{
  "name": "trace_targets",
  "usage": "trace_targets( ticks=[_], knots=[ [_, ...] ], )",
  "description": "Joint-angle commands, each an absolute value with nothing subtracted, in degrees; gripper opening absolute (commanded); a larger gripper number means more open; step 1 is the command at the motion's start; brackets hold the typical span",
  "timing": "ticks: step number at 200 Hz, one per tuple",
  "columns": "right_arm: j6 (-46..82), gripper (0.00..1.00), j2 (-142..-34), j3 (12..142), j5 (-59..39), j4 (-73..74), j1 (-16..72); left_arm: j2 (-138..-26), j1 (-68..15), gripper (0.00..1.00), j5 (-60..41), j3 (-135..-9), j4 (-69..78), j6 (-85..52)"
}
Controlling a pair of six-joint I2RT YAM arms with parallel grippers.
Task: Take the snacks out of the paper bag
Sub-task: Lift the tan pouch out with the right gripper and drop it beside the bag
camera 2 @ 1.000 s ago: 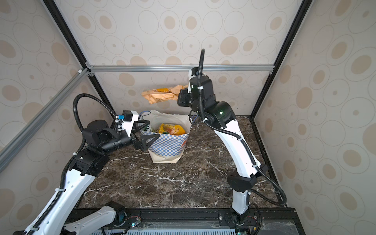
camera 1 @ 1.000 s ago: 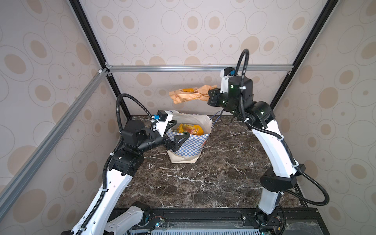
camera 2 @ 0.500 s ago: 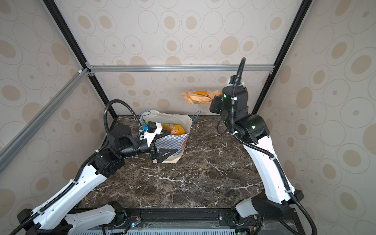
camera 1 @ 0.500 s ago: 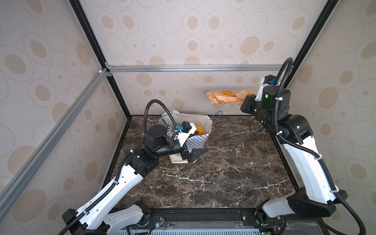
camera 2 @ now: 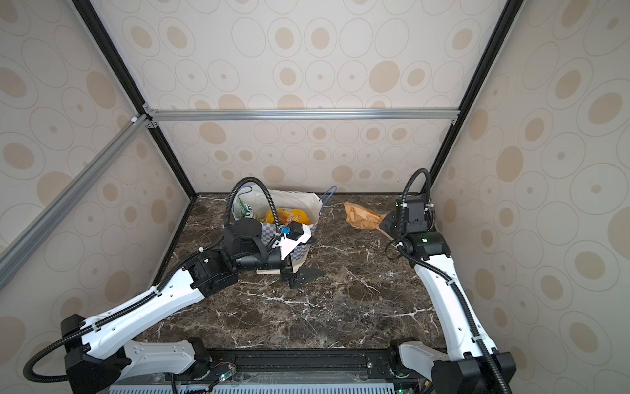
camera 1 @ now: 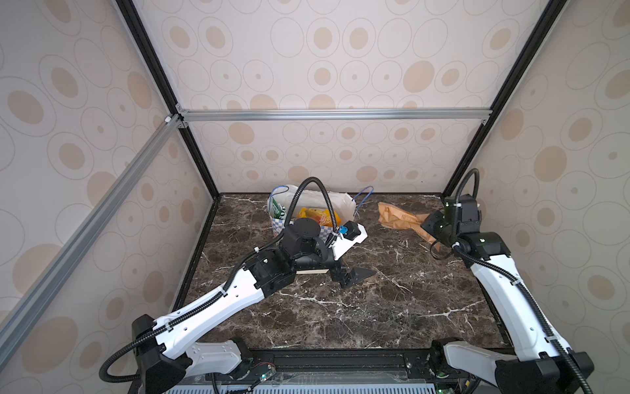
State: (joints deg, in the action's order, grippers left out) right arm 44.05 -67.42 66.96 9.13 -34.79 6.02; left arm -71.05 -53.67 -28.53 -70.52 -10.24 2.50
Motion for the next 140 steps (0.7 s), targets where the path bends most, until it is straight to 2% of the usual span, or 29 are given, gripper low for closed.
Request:
trace_targets(
  ticks=[1,63,104,119,129,140],
  knots=[
    [49.04,0.0,-69.27,62.35,3.62,-26.74,4.14,-71.97,-55.53,0.98,-24.24,-73.8,-11.92,4.87],
    [45.25,0.0,-77.14,58.87,3.9,-21.15,3.27,-71.68,-56.24,0.98,-14.25,-72.87,-11.95,2.66],
    [48.4,0.0,-79.4,49.79,-3.16,-14.56,3.88,-72.15,-56.25,0.98,-12.92,-72.66,-10.77,2.24],
    [48.78,0.08,-79.39,45.99,-4.91,-12.3,4.68,-72.57,-56.21,0.98,-12.13,-72.99,-10.7,1.6],
    [48.71,0.19,-79.43,43.91,-6.35,-10.72,5.19,-73.07,-56.18,0.98,-11.59,-73.51,-11.04,0.89],
    [48.41,0.23,-79.78,42.33,-7.7,-9.95,5.69,-73.67,-56.25,0.98,-10.88,-74.25,-11.49,0.16]
  ],
)
